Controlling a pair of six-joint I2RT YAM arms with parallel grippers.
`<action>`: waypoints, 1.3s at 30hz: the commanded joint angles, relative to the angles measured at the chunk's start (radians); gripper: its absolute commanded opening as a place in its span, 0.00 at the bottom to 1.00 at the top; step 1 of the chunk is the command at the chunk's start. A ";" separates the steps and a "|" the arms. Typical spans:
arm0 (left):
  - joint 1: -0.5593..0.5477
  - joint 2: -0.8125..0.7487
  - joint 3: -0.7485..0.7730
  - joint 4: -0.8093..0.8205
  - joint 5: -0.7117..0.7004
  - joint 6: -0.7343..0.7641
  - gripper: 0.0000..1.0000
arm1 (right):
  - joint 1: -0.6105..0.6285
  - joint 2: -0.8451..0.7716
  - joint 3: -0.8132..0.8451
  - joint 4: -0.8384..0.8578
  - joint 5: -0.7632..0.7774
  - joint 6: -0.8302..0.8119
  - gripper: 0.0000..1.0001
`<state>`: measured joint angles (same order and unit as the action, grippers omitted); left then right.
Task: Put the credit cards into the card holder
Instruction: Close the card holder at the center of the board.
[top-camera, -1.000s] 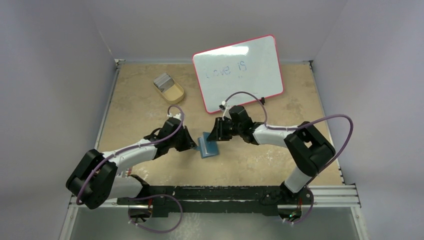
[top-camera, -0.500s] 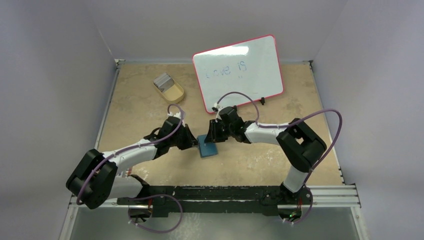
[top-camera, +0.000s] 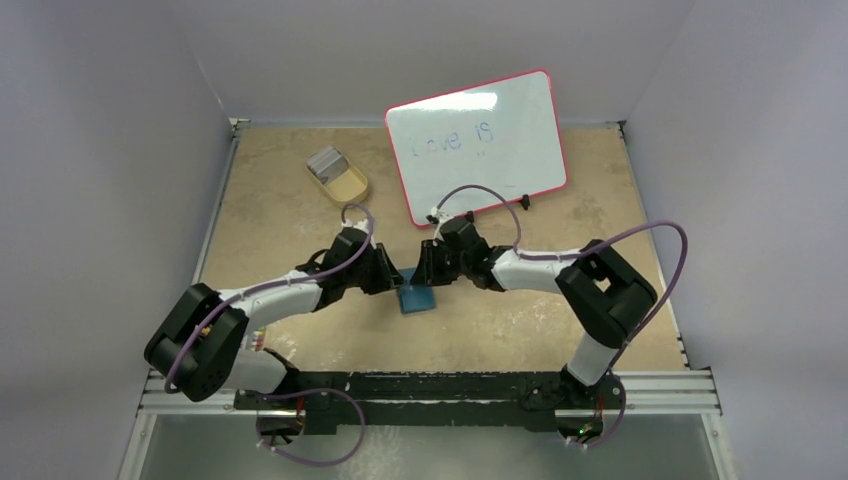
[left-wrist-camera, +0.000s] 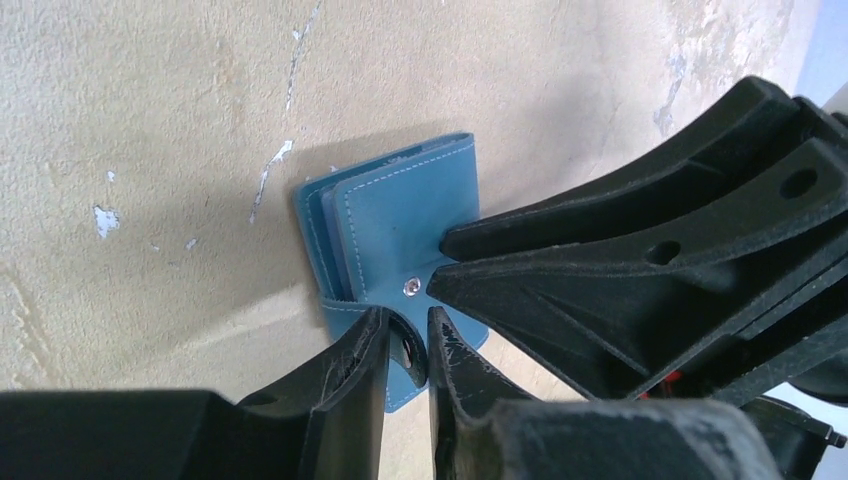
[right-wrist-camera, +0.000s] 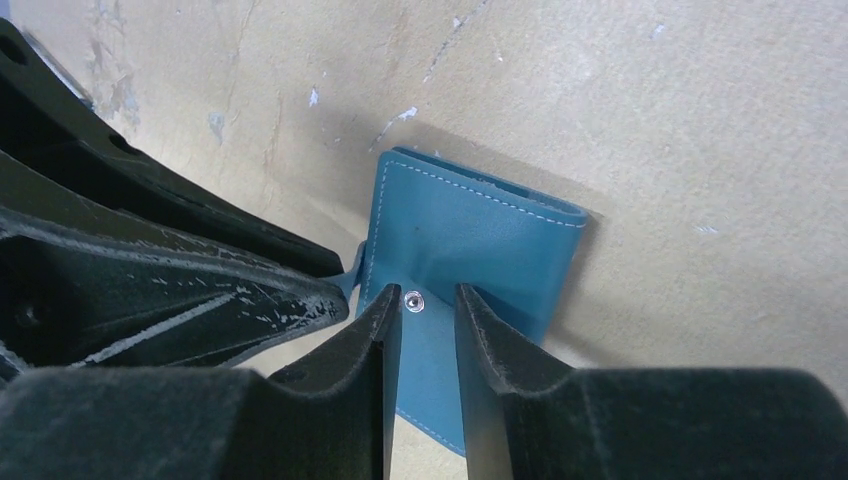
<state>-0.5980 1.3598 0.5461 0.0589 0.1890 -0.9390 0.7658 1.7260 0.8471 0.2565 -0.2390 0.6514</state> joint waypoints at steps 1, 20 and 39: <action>-0.005 -0.002 0.049 0.057 -0.026 0.024 0.21 | 0.004 -0.069 -0.049 0.006 0.052 -0.015 0.29; -0.004 -0.007 0.068 0.000 -0.084 0.032 0.22 | 0.021 -0.070 -0.041 0.049 0.000 -0.001 0.28; 0.020 -0.094 -0.007 -0.149 -0.104 0.083 0.00 | 0.035 -0.021 -0.031 -0.001 0.055 0.013 0.22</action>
<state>-0.5808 1.2758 0.5785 -0.1688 -0.0235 -0.8597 0.7921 1.6989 0.8021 0.2886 -0.2176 0.6621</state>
